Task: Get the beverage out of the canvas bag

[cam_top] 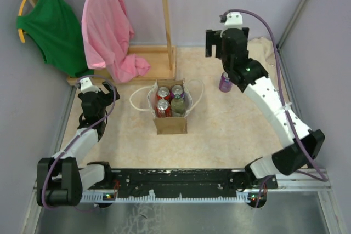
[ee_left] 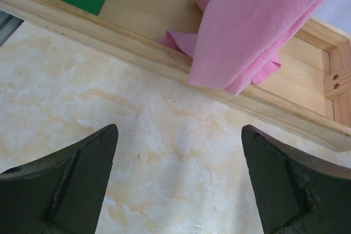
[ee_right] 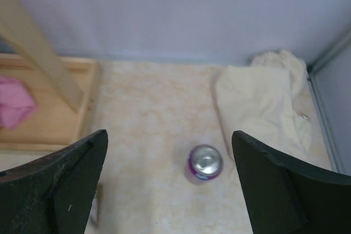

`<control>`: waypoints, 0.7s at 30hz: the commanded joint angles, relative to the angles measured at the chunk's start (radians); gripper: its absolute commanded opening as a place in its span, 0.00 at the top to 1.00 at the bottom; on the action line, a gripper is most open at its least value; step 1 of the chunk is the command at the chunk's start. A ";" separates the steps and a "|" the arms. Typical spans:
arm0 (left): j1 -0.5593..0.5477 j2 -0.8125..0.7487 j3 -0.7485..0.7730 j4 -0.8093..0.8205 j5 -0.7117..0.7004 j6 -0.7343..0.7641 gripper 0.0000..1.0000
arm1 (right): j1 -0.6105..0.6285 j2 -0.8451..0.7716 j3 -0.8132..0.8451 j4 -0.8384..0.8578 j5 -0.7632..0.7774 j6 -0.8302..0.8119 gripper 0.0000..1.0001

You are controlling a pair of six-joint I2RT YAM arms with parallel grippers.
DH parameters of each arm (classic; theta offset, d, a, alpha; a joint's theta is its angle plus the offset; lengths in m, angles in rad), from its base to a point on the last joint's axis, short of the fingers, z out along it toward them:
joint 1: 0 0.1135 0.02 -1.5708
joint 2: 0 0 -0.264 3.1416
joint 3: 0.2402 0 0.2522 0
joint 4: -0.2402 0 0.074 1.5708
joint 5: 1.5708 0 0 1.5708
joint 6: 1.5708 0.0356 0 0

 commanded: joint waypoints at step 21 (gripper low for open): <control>-0.002 0.010 0.015 0.030 0.009 0.010 0.00 | 0.490 0.073 -0.129 -0.001 -0.006 0.062 0.25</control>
